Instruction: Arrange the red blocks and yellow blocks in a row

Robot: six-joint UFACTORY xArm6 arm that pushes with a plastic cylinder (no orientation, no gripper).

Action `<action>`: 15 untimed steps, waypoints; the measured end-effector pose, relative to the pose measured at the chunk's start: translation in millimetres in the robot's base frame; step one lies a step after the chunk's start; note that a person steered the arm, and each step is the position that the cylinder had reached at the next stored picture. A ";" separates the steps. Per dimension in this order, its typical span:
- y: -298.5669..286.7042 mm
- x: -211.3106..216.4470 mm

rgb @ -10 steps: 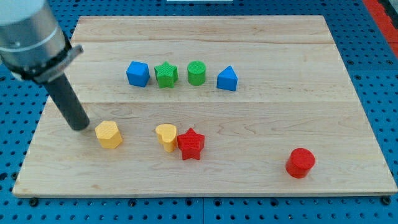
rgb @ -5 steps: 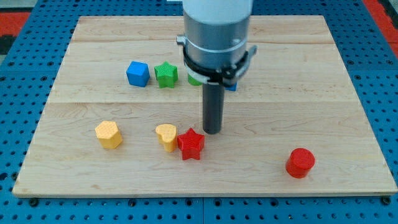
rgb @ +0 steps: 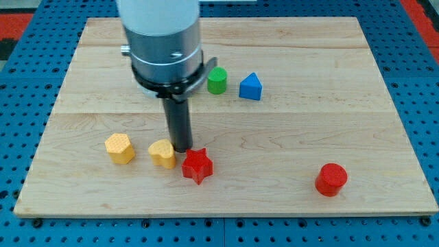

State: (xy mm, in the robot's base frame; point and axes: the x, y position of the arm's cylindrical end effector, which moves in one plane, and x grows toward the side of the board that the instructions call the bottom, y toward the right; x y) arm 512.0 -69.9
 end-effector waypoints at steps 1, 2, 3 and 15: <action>58.2 -25.9; 164.2 -21.1; 133.6 36.5; 242.5 90.0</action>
State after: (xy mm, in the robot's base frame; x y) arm 602.0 172.6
